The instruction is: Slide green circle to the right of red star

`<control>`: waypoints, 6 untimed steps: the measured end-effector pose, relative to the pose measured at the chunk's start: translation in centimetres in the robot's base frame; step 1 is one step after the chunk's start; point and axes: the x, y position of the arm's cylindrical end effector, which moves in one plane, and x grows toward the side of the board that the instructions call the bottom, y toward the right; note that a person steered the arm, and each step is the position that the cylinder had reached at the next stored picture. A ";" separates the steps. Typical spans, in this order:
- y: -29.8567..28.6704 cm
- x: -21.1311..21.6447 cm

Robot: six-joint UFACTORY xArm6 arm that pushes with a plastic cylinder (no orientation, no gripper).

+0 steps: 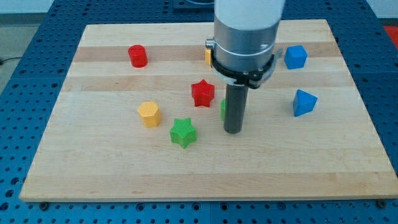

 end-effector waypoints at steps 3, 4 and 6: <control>3.1 -3.4; 5.5 -4.1; -1.3 -4.6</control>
